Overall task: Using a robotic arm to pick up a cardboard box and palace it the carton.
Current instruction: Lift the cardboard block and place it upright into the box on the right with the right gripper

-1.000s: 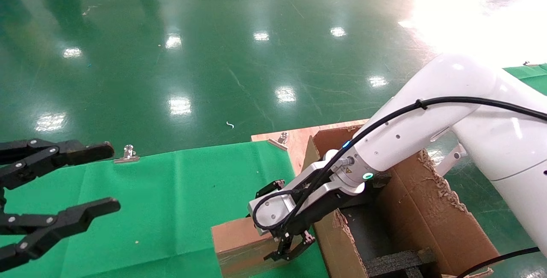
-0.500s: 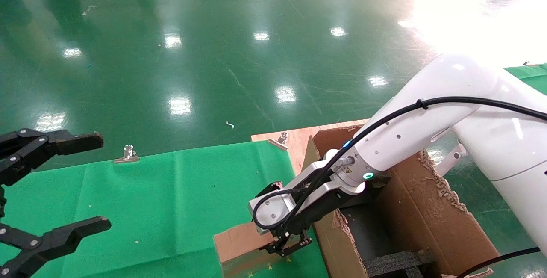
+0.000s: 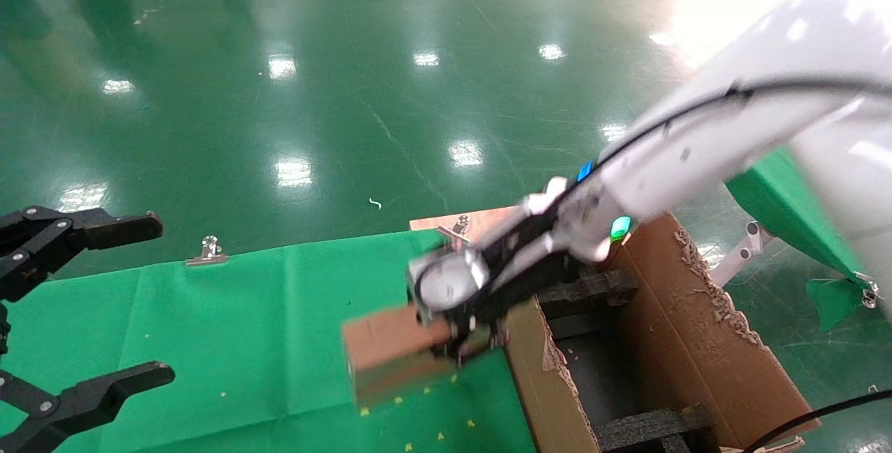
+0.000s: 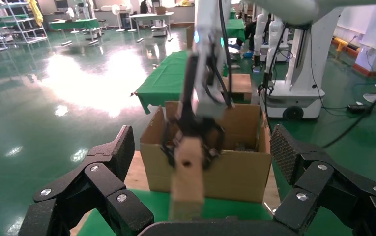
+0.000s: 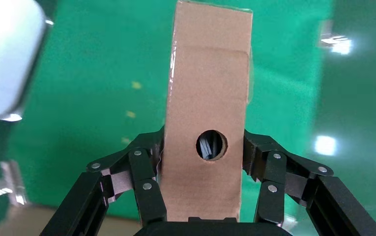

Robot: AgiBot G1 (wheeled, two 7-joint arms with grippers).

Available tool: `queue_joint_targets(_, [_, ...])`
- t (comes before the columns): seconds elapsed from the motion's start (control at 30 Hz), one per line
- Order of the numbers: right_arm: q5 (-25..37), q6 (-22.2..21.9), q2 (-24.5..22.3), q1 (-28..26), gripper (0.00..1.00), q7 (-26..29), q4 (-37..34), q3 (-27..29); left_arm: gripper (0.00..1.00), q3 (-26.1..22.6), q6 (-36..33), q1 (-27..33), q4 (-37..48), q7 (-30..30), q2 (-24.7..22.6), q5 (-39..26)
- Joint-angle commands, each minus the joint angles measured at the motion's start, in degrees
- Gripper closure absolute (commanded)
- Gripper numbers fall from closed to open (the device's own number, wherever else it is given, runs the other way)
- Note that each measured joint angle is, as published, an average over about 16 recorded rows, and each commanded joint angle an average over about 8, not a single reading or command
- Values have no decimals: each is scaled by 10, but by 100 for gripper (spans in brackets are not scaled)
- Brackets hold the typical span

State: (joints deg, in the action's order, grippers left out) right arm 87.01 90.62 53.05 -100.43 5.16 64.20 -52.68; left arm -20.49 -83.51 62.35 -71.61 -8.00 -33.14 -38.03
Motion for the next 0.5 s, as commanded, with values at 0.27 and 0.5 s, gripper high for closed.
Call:
queue_joint_targets(0.27, [-49,5,3,-136,100,-41,-65,-37,0,0,0,0,0,0,0,0])
queue_joint_targets(0.5, [-95,5,14,-205,100,-78,-121,-84,0,0,0,0,0,0,0,0])
